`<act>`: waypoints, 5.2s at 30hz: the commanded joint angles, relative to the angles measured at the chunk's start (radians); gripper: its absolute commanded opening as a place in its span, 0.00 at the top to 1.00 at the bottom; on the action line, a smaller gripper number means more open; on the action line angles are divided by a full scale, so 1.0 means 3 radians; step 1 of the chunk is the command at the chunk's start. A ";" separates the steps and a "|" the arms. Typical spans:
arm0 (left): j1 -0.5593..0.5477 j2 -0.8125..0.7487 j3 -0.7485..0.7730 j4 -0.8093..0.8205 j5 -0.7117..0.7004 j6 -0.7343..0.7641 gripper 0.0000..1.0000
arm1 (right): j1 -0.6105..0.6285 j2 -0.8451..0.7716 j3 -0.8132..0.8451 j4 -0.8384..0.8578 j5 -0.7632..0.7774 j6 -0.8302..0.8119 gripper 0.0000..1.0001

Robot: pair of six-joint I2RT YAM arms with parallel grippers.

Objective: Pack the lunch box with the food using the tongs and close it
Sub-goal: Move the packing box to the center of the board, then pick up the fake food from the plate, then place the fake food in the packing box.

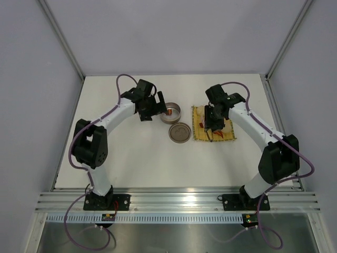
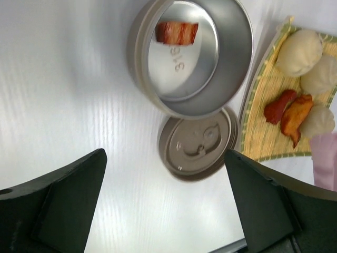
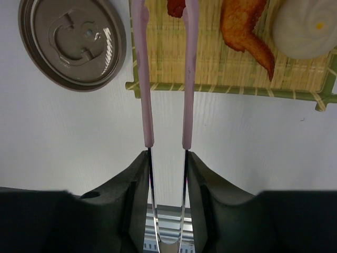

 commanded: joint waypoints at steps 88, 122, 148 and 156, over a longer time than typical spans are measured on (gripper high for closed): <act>0.0140 -0.1427 -0.1047 -0.0323 -0.0739 0.0398 0.01 | -0.0097 0.0762 0.1188 -0.0203 0.0024 -0.0293 0.90; 0.0329 -0.1606 -0.1221 -0.0348 -0.0703 0.0419 0.01 | 0.0691 0.1908 0.2339 -0.0433 -0.0196 -0.0375 0.61; 0.0344 -0.1606 -0.1246 -0.0328 -0.0677 0.0409 0.01 | 0.0691 0.1545 0.2543 -0.0474 0.0141 -0.0339 0.52; 0.0339 -0.1632 -0.1262 -0.0328 -0.0667 0.0424 0.01 | 0.0574 0.1065 0.1972 -0.0347 0.0274 -0.0232 0.52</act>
